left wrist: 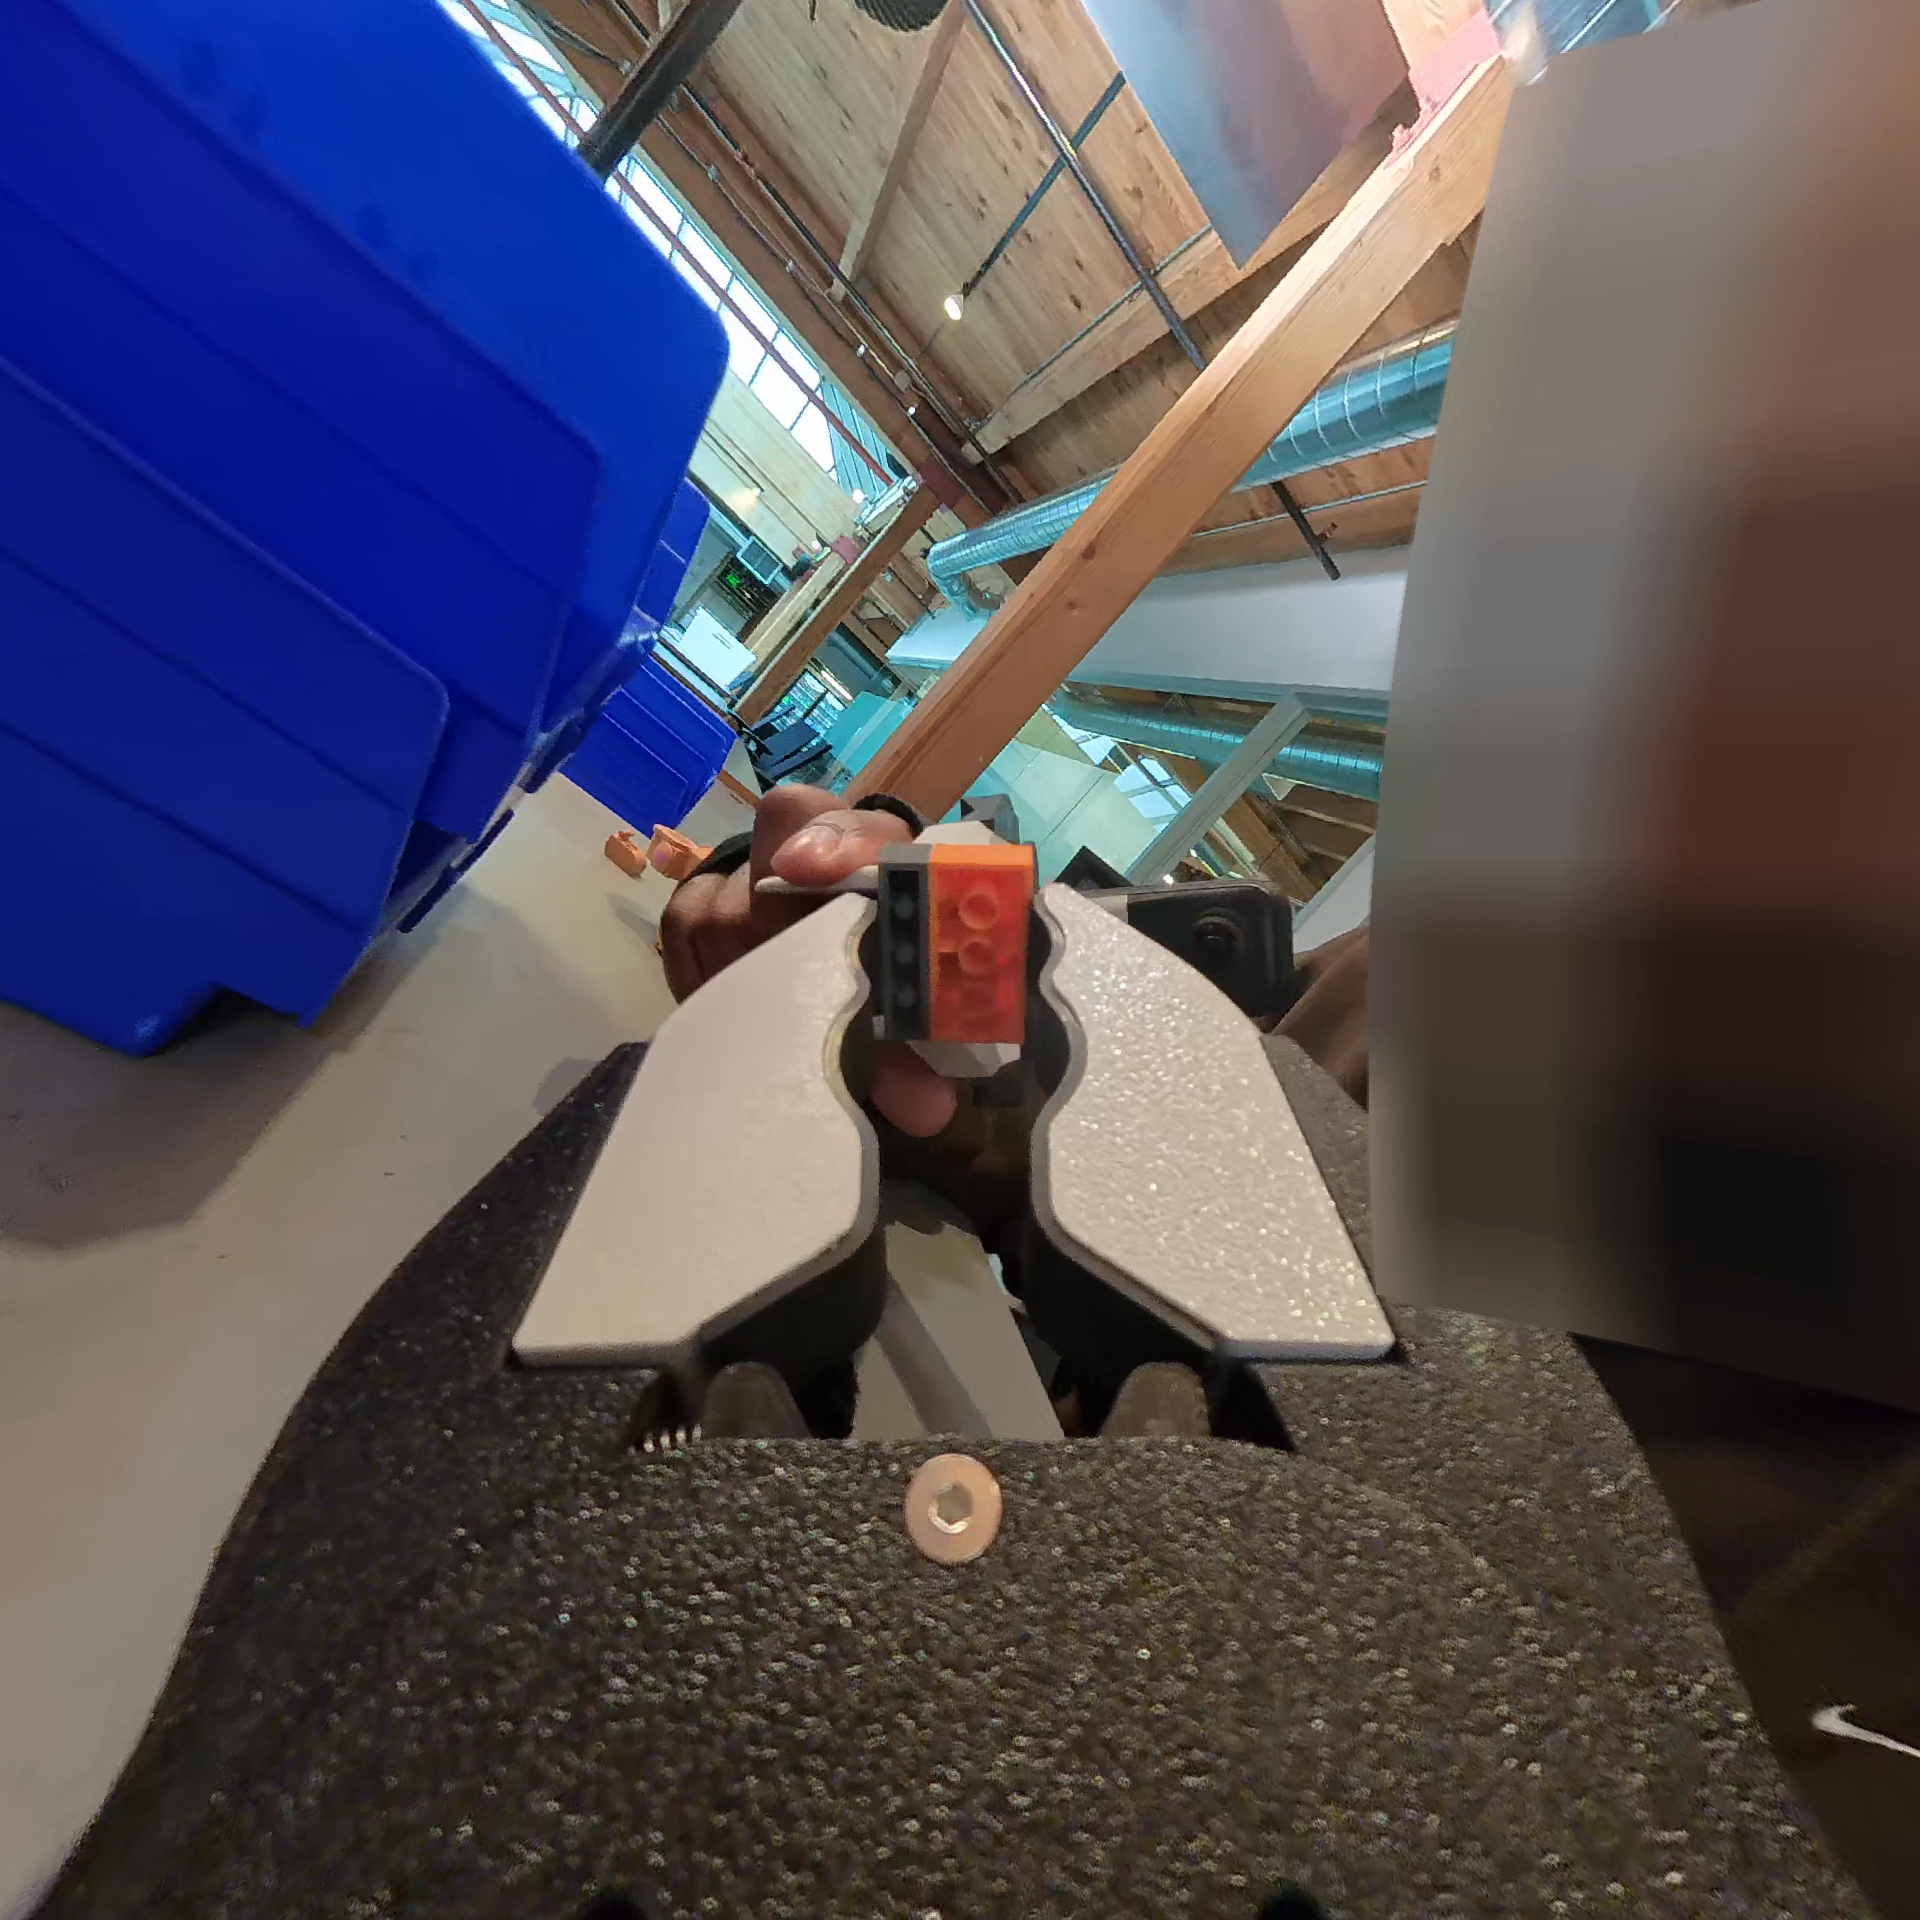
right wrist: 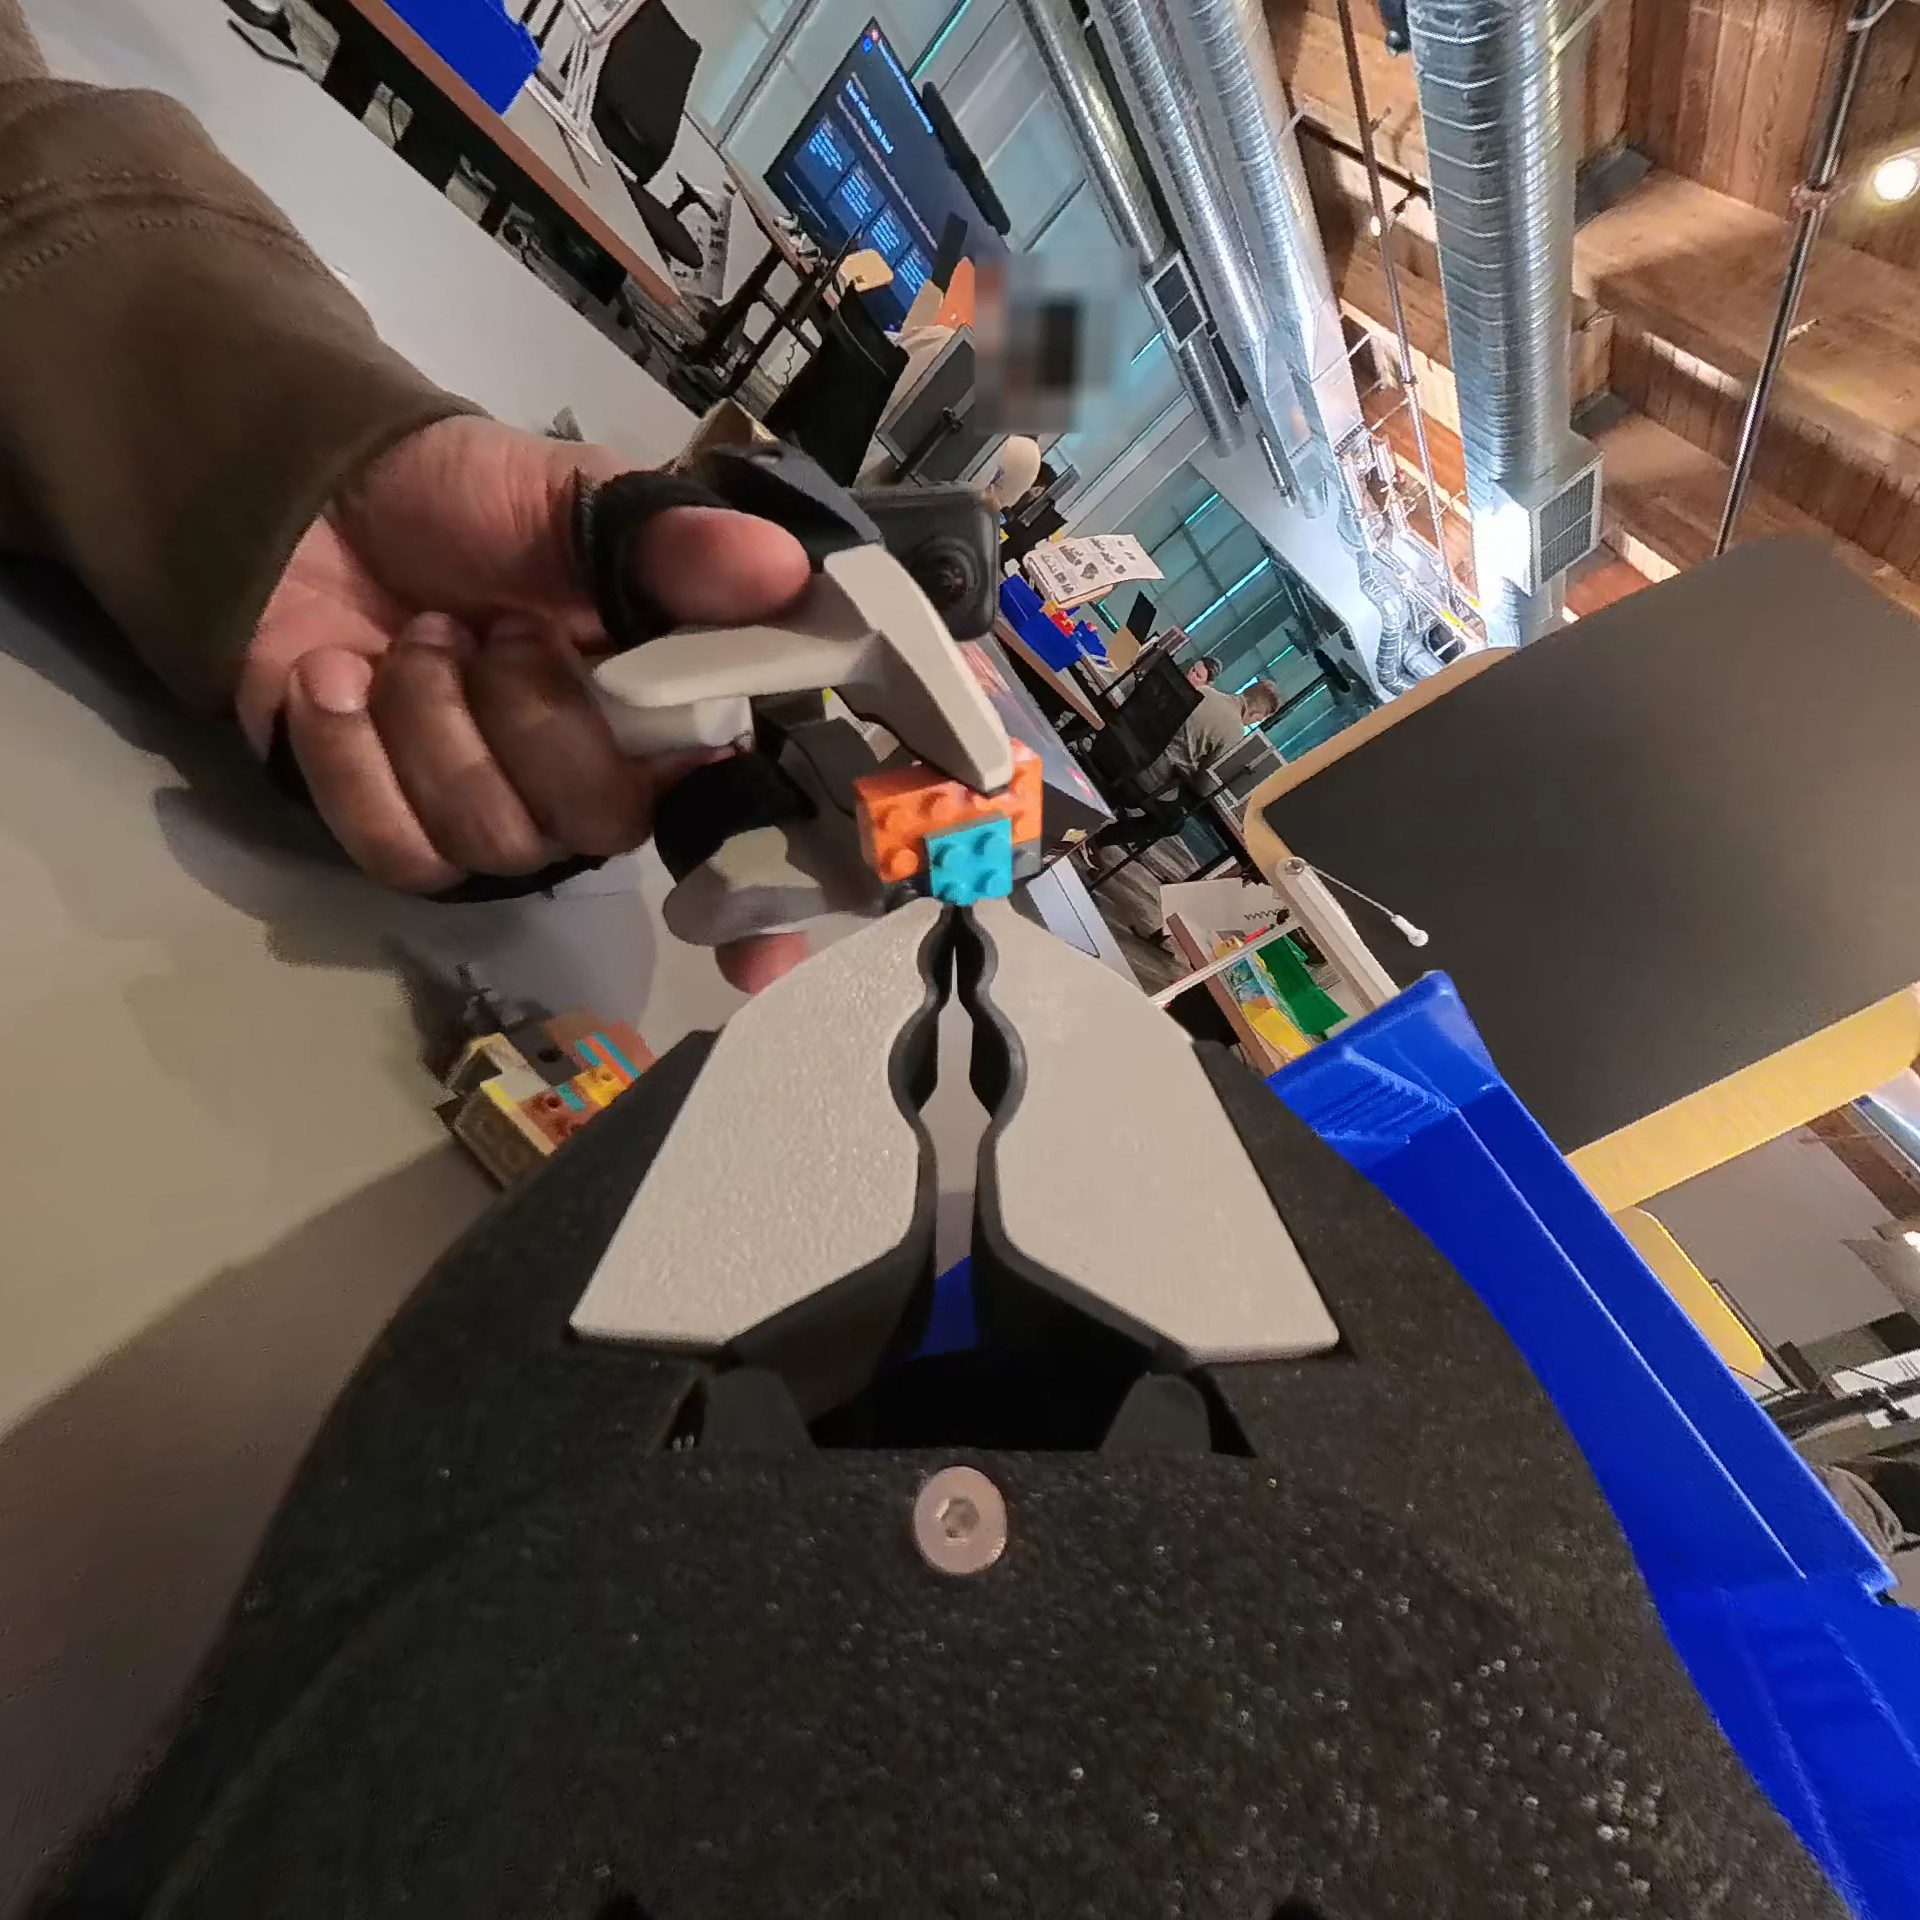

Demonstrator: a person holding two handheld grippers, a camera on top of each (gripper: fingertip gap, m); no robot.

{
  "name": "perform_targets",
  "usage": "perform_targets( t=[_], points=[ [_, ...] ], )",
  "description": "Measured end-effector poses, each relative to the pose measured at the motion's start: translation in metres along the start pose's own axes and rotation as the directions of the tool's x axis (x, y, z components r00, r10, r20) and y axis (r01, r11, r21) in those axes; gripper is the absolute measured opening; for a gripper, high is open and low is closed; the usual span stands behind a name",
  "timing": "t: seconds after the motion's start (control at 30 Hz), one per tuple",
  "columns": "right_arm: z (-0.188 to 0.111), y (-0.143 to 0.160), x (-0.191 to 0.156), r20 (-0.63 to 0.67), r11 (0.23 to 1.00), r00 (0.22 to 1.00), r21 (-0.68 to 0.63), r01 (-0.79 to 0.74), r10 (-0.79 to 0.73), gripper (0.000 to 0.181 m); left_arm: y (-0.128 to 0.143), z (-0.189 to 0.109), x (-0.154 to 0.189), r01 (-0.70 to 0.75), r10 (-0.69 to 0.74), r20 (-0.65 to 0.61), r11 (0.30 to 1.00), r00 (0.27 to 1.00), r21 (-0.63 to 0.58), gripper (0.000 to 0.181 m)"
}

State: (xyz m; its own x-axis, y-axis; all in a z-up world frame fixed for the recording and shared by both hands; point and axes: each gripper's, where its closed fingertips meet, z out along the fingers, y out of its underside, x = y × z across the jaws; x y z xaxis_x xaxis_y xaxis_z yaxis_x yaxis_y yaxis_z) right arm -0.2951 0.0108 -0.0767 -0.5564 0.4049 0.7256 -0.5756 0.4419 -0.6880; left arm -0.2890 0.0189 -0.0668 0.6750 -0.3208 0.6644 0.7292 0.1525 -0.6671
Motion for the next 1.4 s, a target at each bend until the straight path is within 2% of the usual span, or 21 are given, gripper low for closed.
perform_targets(
  t=[0.1, 0.17, 0.27, 0.43, 0.7, 0.8, 0.9, 1.03, 1.17, 1.3, 1.4],
  points=[
    [0.002, 0.005, -0.005, 0.034, 0.999, 0.999, -0.026, -0.038, 0.039, 0.001, -0.006, -0.003, 0.002, -0.058, 0.058, 0.008, 0.998, 0.998, 0.032, 0.026],
    [0.003, 0.005, -0.008, 0.085, 0.989, 0.985, -0.022, -0.148, 0.149, 0.008, -0.009, -0.005, 0.005, -0.131, 0.13, 0.02, 0.991, 0.991, 0.038, 0.026],
    [0.001, -0.001, -0.007, 0.139, 0.957, 0.948, 0.01, -0.29, 0.286, 0.019, -0.002, -0.005, 0.005, -0.263, 0.265, 0.054, 0.964, 0.963, -0.043, 0.026],
    [-0.005, -0.01, -0.002, 0.085, 0.987, 0.987, 0.075, -0.145, 0.139, 0.022, 0.003, -0.003, 0.006, -0.263, 0.267, 0.043, 0.961, 0.963, -0.083, 0.026],
    [0.0, -0.012, -0.015, 0.111, 0.996, 0.992, 0.062, -0.069, 0.062, 0.048, 0.017, 0.003, 0.007, -0.275, 0.282, 0.027, 0.948, 0.959, -0.163, 0.026],
    [0.0, -0.013, -0.017, 0.098, 0.997, 0.995, 0.067, -0.024, 0.017, 0.043, 0.027, 0.007, 0.007, -0.216, 0.222, 0.006, 0.957, 0.975, -0.195, 0.026],
    [0.001, -0.01, -0.018, 0.081, 0.998, 0.997, 0.055, 0.011, -0.015, 0.038, 0.026, 0.009, 0.003, -0.142, 0.146, 0.012, 0.975, 0.989, -0.171, 0.026],
    [0.001, -0.006, -0.002, 0.046, 0.995, 0.995, 0.04, -0.09, 0.088, 0.037, 0.026, 0.006, -0.001, -0.124, 0.132, 0.033, 0.975, 0.991, -0.183, 0.027],
    [0.001, -0.007, -0.003, 0.047, 0.995, 0.995, 0.04, -0.089, 0.087, 0.038, 0.027, 0.007, 0.001, -0.12, 0.126, 0.023, 0.976, 0.992, -0.182, 0.025],
    [0.001, -0.009, -0.004, 0.042, 0.996, 0.996, 0.047, -0.078, 0.076, 0.038, 0.027, 0.007, 0.002, -0.188, 0.197, 0.028, 0.963, 0.98, -0.192, 0.025],
    [0.001, -0.006, -0.005, 0.066, 0.995, 0.994, 0.045, -0.088, 0.084, 0.041, 0.025, 0.005, -0.004, -0.332, 0.365, 0.098, 0.91, 0.926, -0.249, 0.025]
  ],
)
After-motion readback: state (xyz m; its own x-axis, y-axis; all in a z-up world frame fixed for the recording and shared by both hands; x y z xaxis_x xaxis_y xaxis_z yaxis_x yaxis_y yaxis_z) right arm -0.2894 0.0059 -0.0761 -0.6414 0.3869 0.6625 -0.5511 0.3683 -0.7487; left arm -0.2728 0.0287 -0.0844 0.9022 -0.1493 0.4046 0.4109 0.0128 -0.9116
